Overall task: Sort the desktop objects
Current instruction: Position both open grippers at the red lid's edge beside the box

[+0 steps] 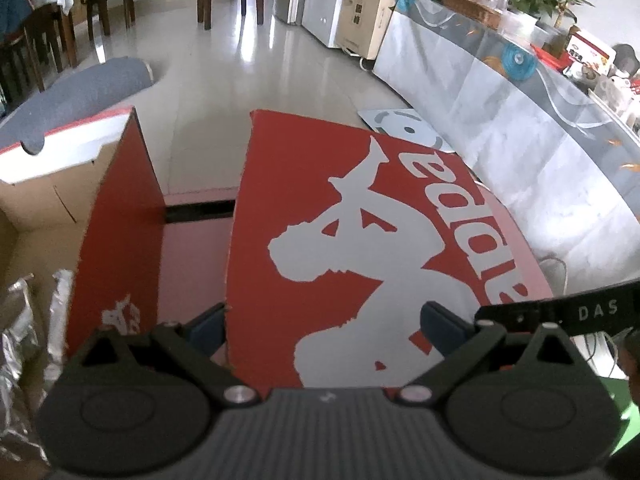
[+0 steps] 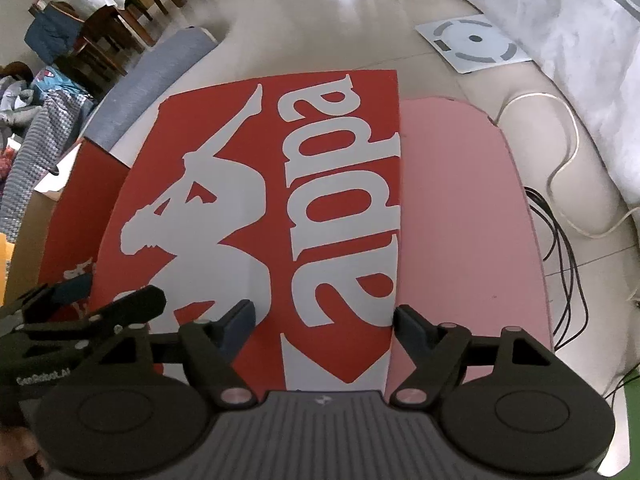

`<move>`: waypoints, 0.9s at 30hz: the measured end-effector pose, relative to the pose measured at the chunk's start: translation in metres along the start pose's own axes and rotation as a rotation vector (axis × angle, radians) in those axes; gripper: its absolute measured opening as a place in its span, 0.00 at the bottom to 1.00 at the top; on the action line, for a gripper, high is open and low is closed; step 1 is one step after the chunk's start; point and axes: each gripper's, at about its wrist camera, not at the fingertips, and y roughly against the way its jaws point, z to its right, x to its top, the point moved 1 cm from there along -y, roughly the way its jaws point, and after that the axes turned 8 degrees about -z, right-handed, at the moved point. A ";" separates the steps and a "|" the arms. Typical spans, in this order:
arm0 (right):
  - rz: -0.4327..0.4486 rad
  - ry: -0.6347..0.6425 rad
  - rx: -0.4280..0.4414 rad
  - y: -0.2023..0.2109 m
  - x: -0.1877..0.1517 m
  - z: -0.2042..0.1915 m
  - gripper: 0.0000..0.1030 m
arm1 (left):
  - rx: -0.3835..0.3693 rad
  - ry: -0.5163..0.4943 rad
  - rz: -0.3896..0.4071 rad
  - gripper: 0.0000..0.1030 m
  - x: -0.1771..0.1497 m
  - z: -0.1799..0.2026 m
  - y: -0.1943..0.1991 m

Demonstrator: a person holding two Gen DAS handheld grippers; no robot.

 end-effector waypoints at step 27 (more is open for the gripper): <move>-0.045 -0.051 -0.022 -0.024 0.018 0.012 0.88 | -0.016 0.040 -0.074 1.00 0.001 -0.019 -0.043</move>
